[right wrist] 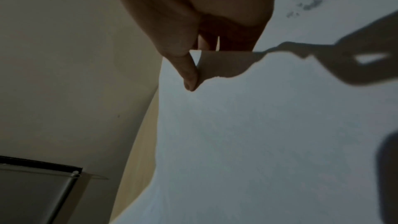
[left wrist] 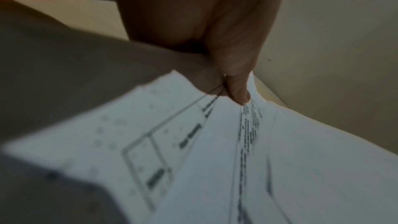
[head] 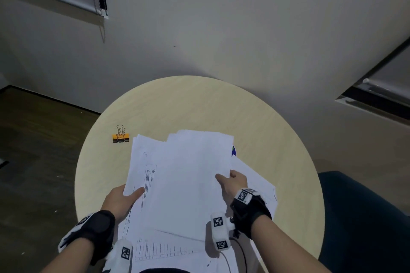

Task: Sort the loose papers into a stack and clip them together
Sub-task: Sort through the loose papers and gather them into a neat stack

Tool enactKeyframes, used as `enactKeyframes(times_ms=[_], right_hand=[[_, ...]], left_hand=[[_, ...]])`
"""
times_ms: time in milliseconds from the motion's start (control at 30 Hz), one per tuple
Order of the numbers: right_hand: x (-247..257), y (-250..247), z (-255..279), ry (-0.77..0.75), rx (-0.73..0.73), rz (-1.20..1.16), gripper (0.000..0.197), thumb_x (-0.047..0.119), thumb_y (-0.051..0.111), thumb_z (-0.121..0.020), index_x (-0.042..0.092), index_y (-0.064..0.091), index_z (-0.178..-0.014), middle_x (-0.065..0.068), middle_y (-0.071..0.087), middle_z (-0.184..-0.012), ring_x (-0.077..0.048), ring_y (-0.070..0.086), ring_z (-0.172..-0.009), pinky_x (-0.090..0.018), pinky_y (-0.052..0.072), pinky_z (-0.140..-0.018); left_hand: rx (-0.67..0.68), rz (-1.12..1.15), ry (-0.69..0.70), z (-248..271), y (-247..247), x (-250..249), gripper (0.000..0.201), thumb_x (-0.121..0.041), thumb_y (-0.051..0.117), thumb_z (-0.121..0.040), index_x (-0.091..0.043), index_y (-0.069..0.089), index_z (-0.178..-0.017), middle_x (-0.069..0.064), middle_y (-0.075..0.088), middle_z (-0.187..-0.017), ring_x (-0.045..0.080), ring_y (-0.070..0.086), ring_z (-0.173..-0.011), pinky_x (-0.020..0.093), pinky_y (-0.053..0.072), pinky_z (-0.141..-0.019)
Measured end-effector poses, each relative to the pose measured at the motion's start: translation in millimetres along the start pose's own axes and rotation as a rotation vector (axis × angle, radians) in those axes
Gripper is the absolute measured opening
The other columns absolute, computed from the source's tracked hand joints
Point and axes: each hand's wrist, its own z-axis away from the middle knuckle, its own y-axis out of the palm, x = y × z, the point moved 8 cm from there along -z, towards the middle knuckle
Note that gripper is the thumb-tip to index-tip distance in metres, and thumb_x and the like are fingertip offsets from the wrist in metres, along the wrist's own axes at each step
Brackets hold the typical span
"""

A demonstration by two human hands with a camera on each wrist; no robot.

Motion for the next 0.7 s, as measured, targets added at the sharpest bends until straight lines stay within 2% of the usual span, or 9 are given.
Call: enactKeyframes(times_ms=[67, 133, 233, 267, 333, 400, 467, 567, 700], right_hand=[[18, -27, 1, -0.066, -0.107, -0.025, 0.025, 0.025, 0.071, -0.062, 0.008, 0.054, -0.064, -0.010, 0.065, -0.067, -0.019, 0.052, -0.062, -0.033, 0.045, -0.059], [52, -58, 19, -0.167, -0.262, -0.029, 0.016, 0.020, 0.065, -0.075, 0.009, 0.056, -0.067, -0.006, 0.065, -0.068, -0.022, 0.055, -0.059, -0.029, 0.047, -0.057], [117, -90, 52, -0.408, -0.413, 0.020, 0.037, 0.009, 0.056, -0.088, 0.023, 0.040, -0.058, 0.007, 0.041, -0.058, -0.008, 0.037, -0.051, -0.016, 0.030, -0.048], [135, -92, 61, -0.529, -0.437, 0.095, 0.038, 0.009, 0.056, -0.090, 0.026, 0.042, -0.059, 0.010, 0.036, -0.059, -0.007, 0.035, -0.053, -0.017, 0.028, -0.050], [160, -78, 79, -0.774, -0.444, 0.321, 0.019, 0.011, 0.057, -0.089, 0.018, 0.066, -0.074, 0.006, 0.043, -0.065, -0.014, 0.042, -0.062, -0.025, 0.032, -0.059], [161, -42, 87, -0.916, -0.366, 0.590, 0.027, 0.011, 0.056, -0.082, 0.014, 0.073, -0.103, -0.005, 0.056, -0.073, -0.024, 0.052, -0.066, -0.031, 0.039, -0.063], [150, 8, 96, -0.917, -0.133, 0.788, 0.042, 0.010, 0.054, -0.081, 0.019, 0.066, -0.121, -0.010, 0.061, -0.090, -0.029, 0.058, -0.082, -0.033, 0.044, -0.068], [106, 85, 103, -0.725, 0.215, 1.022, 0.034, 0.011, 0.050, -0.090, 0.012, 0.061, -0.122, -0.016, 0.062, -0.107, -0.033, 0.060, -0.098, -0.036, 0.049, -0.079], [53, 134, 107, -0.451, 0.517, 0.940, 0.047, 0.031, 0.068, -0.086, 0.004, 0.059, -0.124, -0.019, 0.067, -0.115, -0.032, 0.063, -0.106, -0.042, 0.050, -0.095]], left_hand=[[0.009, -0.015, 0.003, -2, 0, 3, 0.021, -0.034, 0.068, -0.086, -0.015, 0.069, -0.096, 0.002, 0.072, -0.086, 0.021, 0.064, -0.077, 0.031, 0.046, -0.071], [0.018, -0.007, 0.002, -4, 2, 6, 0.028, -0.038, 0.068, -0.085, -0.014, 0.070, -0.099, 0.003, 0.074, -0.091, 0.026, 0.067, -0.083, 0.037, 0.051, -0.080], [-0.004, -0.012, -0.022, -3, 4, 9, 0.045, -0.045, 0.061, -0.087, -0.007, 0.067, -0.111, 0.022, 0.070, -0.098, 0.042, 0.065, -0.094, 0.049, 0.050, -0.090], [-0.008, -0.034, -0.027, -3, 4, 10, 0.049, -0.043, 0.054, -0.092, 0.000, 0.063, -0.114, 0.033, 0.063, -0.106, 0.049, 0.060, -0.100, 0.052, 0.047, -0.093], [0.002, -0.061, -0.046, -1, 5, 10, 0.055, -0.043, 0.043, -0.097, 0.006, 0.056, -0.119, 0.037, 0.053, -0.121, 0.052, 0.052, -0.112, 0.051, 0.043, -0.100], [0.019, -0.030, -0.069, 2, 7, 8, 0.053, -0.042, 0.038, -0.099, -0.001, 0.052, -0.129, 0.037, 0.047, -0.129, 0.049, 0.049, -0.119, 0.045, 0.038, -0.108], [0.033, 0.011, -0.078, 5, 8, 6, 0.054, -0.043, 0.038, -0.099, -0.005, 0.047, -0.137, 0.033, 0.046, -0.133, 0.046, 0.048, -0.123, 0.043, 0.034, -0.111], [0.052, 0.062, -0.065, 12, 9, 1, 0.058, -0.047, 0.040, -0.097, -0.008, 0.045, -0.140, 0.015, 0.050, -0.142, 0.034, 0.046, -0.132, 0.042, 0.033, -0.113], [0.037, 0.114, -0.062, 17, 6, 0, 0.069, -0.061, 0.046, -0.089, -0.011, 0.050, -0.137, 0.002, 0.055, -0.138, 0.025, 0.052, -0.126, 0.041, 0.036, -0.110]])
